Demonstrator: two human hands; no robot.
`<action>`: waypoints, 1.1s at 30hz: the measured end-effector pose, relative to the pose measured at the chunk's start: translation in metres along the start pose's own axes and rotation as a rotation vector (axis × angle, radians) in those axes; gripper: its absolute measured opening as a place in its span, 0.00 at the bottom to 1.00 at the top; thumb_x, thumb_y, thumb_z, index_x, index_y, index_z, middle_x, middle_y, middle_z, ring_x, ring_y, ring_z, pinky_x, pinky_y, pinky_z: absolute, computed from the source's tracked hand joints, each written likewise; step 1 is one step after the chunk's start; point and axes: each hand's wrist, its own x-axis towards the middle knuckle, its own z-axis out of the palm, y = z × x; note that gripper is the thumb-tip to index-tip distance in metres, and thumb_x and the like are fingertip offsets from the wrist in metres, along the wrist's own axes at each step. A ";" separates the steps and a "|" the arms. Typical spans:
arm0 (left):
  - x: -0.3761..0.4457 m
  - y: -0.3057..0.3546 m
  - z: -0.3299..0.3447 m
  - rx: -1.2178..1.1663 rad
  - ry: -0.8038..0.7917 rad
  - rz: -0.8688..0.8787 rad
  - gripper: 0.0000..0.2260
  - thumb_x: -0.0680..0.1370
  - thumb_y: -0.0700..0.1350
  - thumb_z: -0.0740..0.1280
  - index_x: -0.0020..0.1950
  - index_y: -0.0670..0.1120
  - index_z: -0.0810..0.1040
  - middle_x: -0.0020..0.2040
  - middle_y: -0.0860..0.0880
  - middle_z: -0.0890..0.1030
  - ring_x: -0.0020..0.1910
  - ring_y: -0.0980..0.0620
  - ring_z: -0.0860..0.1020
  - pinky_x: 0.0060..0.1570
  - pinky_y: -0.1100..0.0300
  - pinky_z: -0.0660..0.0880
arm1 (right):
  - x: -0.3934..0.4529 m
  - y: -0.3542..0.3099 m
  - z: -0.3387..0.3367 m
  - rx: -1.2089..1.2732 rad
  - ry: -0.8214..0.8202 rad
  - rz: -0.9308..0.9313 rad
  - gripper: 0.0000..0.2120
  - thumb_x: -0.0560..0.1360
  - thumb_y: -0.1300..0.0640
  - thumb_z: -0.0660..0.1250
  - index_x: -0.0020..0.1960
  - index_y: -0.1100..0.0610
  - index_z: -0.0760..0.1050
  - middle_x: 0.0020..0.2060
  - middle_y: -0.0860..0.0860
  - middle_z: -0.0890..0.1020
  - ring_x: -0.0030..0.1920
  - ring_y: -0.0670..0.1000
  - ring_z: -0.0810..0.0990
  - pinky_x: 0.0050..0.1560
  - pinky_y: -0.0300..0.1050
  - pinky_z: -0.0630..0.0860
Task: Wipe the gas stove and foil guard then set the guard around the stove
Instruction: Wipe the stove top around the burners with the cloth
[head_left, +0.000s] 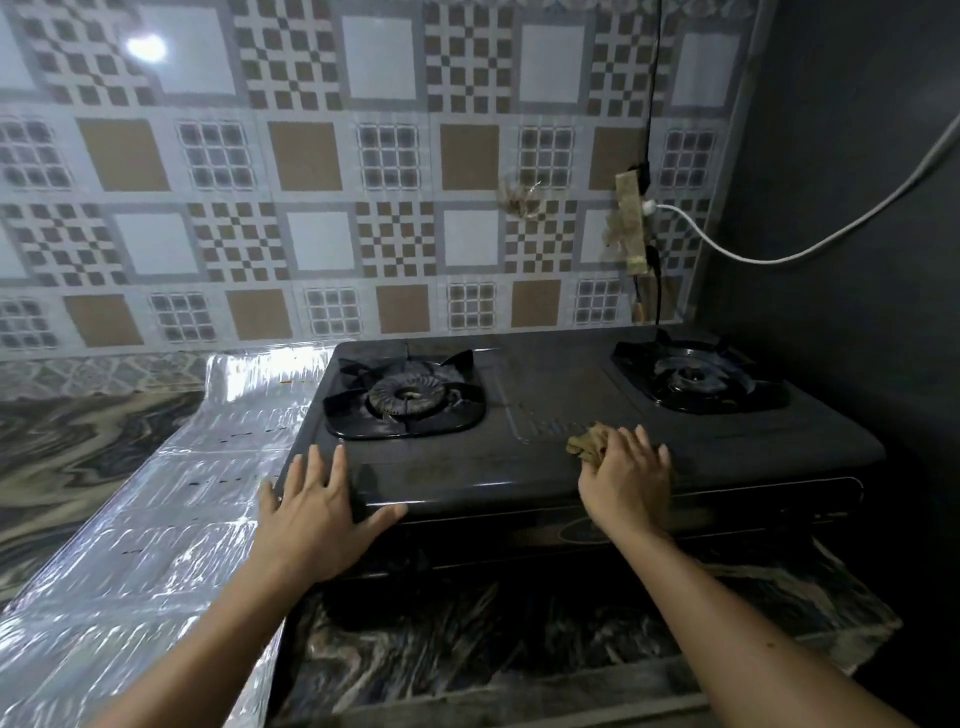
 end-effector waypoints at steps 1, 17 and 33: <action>-0.001 -0.006 0.003 0.002 -0.010 -0.010 0.48 0.70 0.76 0.51 0.80 0.47 0.46 0.80 0.43 0.48 0.79 0.45 0.47 0.75 0.41 0.48 | -0.002 -0.004 0.001 -0.013 0.022 0.013 0.25 0.76 0.51 0.61 0.70 0.58 0.66 0.71 0.54 0.69 0.75 0.54 0.58 0.75 0.54 0.50; -0.003 -0.016 0.032 -0.028 0.026 0.000 0.50 0.70 0.74 0.57 0.79 0.45 0.43 0.79 0.40 0.42 0.79 0.41 0.41 0.75 0.39 0.49 | -0.042 -0.106 0.020 -0.021 -0.094 -0.157 0.25 0.76 0.51 0.58 0.71 0.58 0.64 0.73 0.54 0.66 0.76 0.54 0.56 0.75 0.54 0.49; 0.002 -0.050 0.006 -0.512 0.015 -0.009 0.44 0.60 0.69 0.59 0.70 0.46 0.65 0.64 0.47 0.69 0.65 0.46 0.71 0.62 0.47 0.70 | -0.063 -0.178 0.030 0.220 -0.228 -0.373 0.18 0.73 0.58 0.59 0.62 0.53 0.73 0.60 0.48 0.73 0.63 0.53 0.71 0.69 0.46 0.57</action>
